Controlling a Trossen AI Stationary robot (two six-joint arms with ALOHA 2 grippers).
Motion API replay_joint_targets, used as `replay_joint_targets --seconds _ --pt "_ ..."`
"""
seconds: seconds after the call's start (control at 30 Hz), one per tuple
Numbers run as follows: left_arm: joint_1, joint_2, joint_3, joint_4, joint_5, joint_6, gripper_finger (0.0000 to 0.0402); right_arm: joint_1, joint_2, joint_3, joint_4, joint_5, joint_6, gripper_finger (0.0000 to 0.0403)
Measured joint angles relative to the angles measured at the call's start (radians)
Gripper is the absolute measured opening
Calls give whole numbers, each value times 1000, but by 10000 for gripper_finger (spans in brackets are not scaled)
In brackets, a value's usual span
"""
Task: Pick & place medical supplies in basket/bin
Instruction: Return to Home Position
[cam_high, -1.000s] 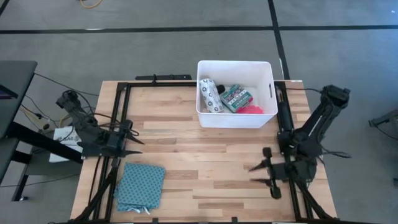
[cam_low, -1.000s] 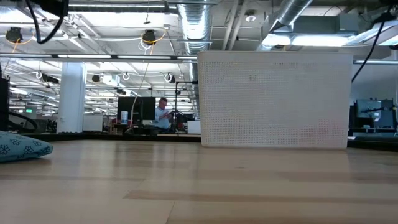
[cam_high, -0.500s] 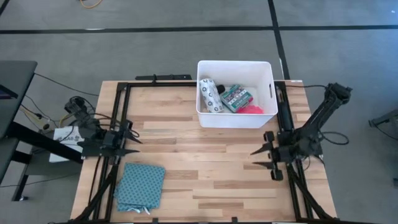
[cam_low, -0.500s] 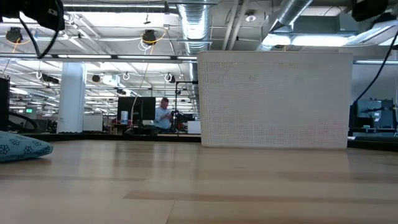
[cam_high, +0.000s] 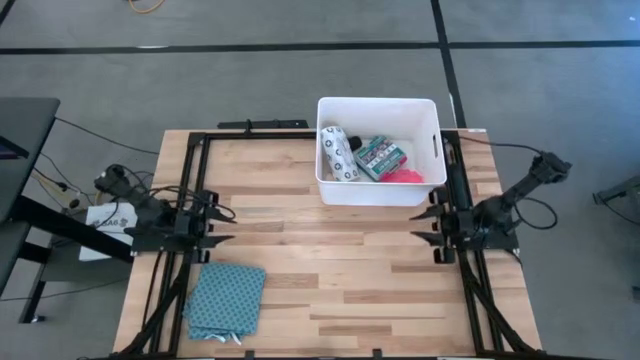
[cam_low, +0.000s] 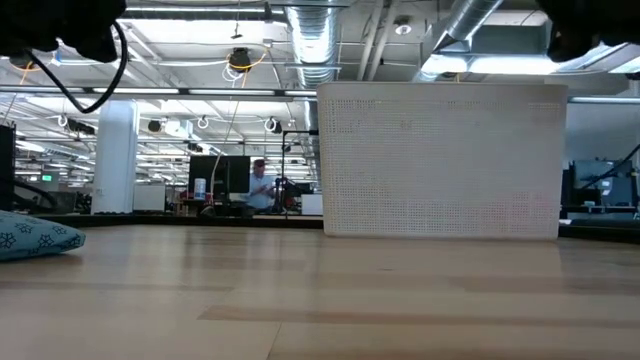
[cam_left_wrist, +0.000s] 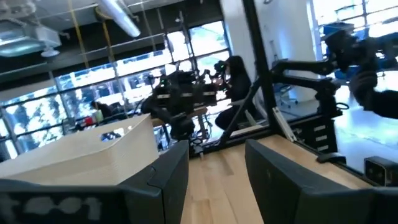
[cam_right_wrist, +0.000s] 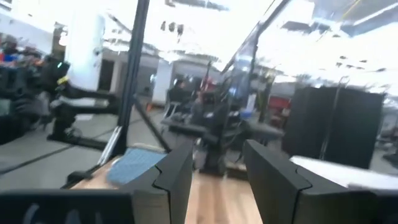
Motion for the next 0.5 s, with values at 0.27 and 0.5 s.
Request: replay_joint_targets --seconds 0.27,0.5 --pt "231 9 -24 26 180 -82 148 -194 -53 -42 -18 -126 27 143" --pt "395 10 -46 21 317 -201 148 -351 -51 -50 -15 -252 62 142"
